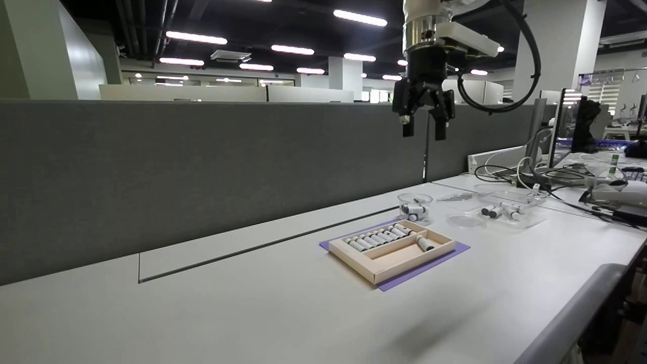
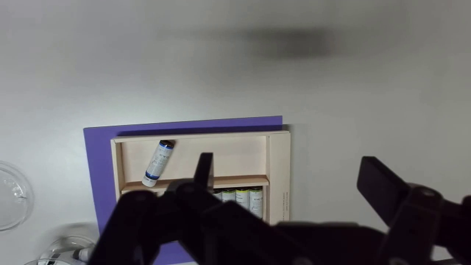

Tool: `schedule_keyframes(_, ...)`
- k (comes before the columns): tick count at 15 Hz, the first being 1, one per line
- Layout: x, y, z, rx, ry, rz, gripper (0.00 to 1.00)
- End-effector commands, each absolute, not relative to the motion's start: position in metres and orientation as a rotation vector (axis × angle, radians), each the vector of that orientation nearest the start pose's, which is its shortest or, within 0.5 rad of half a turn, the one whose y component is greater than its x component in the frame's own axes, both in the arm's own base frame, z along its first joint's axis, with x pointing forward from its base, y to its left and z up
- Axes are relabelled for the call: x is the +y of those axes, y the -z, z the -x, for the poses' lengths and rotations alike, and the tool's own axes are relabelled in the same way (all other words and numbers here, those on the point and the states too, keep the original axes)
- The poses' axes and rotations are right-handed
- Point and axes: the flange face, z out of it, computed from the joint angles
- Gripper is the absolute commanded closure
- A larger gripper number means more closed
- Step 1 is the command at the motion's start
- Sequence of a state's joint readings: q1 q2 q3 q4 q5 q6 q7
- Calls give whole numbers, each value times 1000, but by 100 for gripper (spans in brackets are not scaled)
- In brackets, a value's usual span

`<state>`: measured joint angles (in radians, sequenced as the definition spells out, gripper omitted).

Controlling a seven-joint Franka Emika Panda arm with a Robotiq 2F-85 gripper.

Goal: Take the bottle in the bottom compartment and put it on the table

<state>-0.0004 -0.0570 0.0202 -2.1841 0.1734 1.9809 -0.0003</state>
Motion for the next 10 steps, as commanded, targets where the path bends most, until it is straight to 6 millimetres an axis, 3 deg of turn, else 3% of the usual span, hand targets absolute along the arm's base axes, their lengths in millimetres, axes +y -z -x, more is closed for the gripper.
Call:
schedule_keyframes(1, 22, -403, -508, 86, -227, 2981, 0)
schedule_keyframes(8, 26, -410, -508, 75, -223, 2981, 0)
schedule_keyframes(10, 18, -398, -514, 140, -216, 2986, 0)
